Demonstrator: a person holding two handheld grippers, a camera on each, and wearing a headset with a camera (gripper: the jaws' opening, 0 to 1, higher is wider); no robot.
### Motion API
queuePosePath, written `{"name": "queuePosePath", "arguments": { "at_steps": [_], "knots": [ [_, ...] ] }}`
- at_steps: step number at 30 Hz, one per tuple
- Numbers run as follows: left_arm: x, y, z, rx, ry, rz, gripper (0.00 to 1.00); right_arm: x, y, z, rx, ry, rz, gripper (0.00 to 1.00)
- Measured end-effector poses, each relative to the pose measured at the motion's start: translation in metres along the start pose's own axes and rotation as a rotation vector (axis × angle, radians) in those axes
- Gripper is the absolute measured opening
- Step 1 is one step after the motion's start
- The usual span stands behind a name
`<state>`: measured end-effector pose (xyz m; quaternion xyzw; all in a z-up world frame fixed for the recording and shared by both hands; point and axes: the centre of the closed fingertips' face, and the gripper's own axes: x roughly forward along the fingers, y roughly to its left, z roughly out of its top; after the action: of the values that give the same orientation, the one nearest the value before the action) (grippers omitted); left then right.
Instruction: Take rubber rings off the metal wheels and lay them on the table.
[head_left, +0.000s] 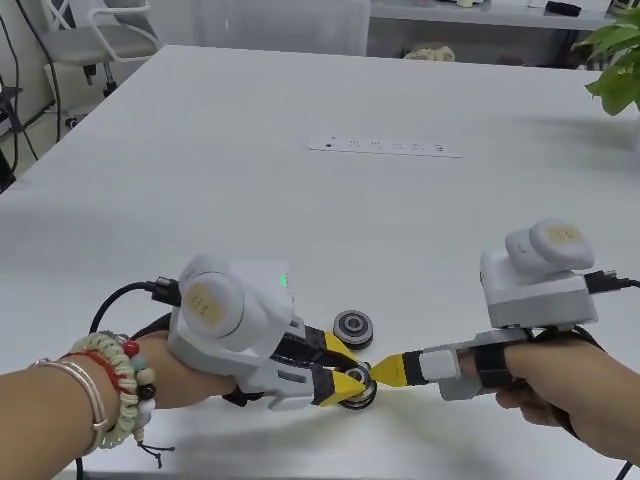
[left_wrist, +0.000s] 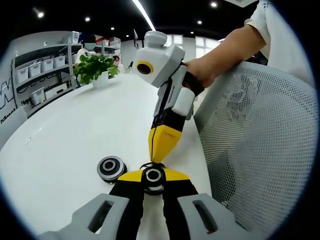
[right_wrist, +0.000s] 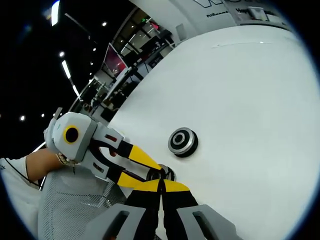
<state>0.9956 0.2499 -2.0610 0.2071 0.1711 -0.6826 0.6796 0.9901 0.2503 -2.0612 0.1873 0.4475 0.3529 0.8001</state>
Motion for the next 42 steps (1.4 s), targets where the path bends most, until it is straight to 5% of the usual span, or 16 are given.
{"name": "queuePosePath", "arguments": {
  "at_steps": [16,18,20,23,29,42],
  "knots": [
    [0.001,-0.002,0.001,0.001,-0.005,-0.008,0.08,0.001,0.006,0.004,-0.044,0.002,0.025,0.0],
    [0.001,-0.002,0.001,0.001,-0.005,-0.007,0.08,0.001,0.02,0.013,-0.039,-0.045,0.099,0.0],
    [0.001,-0.001,0.001,-0.001,-0.005,-0.004,0.08,0.001,0.007,0.009,-0.108,-0.009,0.017,0.0],
    [0.001,-0.001,0.001,-0.003,-0.006,-0.003,0.08,0.001,0.009,0.006,-0.07,0.0,0.032,0.0],
    [0.001,-0.001,0.001,-0.01,-0.004,-0.001,0.08,-0.003,-0.009,0.006,-0.033,0.003,-0.036,0.0],
    [-0.001,-0.002,0.0,-0.033,0.037,-0.01,0.1,-0.002,-0.006,0.006,-0.05,0.004,-0.042,0.0]
  ]
}}
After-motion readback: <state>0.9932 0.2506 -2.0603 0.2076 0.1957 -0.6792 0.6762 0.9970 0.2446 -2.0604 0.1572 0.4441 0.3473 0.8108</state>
